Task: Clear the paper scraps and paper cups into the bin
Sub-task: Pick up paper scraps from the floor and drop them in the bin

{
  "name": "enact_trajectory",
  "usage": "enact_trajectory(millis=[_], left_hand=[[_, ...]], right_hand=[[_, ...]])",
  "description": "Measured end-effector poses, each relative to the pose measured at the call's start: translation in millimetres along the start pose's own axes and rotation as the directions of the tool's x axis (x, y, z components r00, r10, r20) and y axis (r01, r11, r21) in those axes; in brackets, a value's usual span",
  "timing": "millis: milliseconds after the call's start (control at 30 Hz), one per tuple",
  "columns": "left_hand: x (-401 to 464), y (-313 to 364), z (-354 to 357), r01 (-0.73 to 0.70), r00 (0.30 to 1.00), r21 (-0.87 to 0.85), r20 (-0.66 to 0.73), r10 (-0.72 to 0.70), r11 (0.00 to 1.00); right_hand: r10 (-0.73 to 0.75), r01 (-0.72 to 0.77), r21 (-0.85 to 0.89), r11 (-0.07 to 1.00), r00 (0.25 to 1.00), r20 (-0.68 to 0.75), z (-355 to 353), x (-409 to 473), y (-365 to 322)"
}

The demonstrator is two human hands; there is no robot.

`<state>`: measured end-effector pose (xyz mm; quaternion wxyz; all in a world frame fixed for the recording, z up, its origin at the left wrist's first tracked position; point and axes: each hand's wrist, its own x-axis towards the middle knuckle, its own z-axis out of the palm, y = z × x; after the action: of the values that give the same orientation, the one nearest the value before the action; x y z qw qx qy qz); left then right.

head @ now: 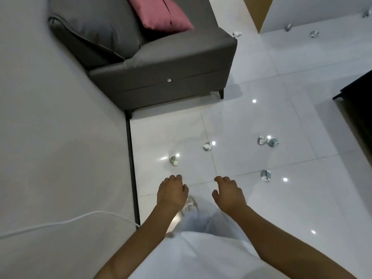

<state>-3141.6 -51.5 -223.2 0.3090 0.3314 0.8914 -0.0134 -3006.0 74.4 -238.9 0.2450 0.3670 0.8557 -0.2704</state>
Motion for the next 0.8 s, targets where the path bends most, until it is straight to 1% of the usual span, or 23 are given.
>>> enact_trajectory(millis=[233, 333, 467, 533, 633, 733, 800], left_hand=[[71.9, -13.2, -33.2, 0.037, 0.999, -0.036, 0.041, -0.035, 0.999], [105.5, -18.6, -34.8, 0.070, 0.996, -0.043, 0.064, -0.067, 0.997], [155.4, -26.2, -27.0, 0.137, 0.983, -0.032, 0.128, -0.132, 0.990], [183.1, -28.6, -18.1, 0.156, 0.976, -0.032, 0.159, -0.149, 0.987], [230.5, -31.8, 3.8, 0.214, 0.964, -0.110, 0.182, -0.192, 0.971], [278.9, -38.2, 42.2, 0.269, 0.953, -0.216, 0.197, -0.228, 0.938], [310.5, -44.4, 76.1, 0.265, 0.954, -0.225, 0.204, -0.221, 0.938]], right_hand=[[0.011, -0.011, 0.001, 1.000, 1.000, 0.028, -38.2, 74.0, -17.0], [0.008, -0.008, -0.005, 1.000, 0.999, 0.031, -48.1, 113.9, -17.0], [0.005, -0.004, -0.026, 1.000, 1.000, 0.027, -53.9, 169.7, -12.4], [0.025, -0.024, -0.045, 0.999, 0.999, 0.040, -51.4, 198.9, -8.2], [0.044, -0.042, -0.047, 0.998, 0.998, 0.039, -36.9, 250.0, 1.9], [0.033, -0.031, -0.040, 0.999, 0.997, 0.065, -7.6, 309.6, 14.0], [0.029, -0.026, -0.044, 0.999, 0.997, 0.074, 21.2, 351.4, 24.5]])
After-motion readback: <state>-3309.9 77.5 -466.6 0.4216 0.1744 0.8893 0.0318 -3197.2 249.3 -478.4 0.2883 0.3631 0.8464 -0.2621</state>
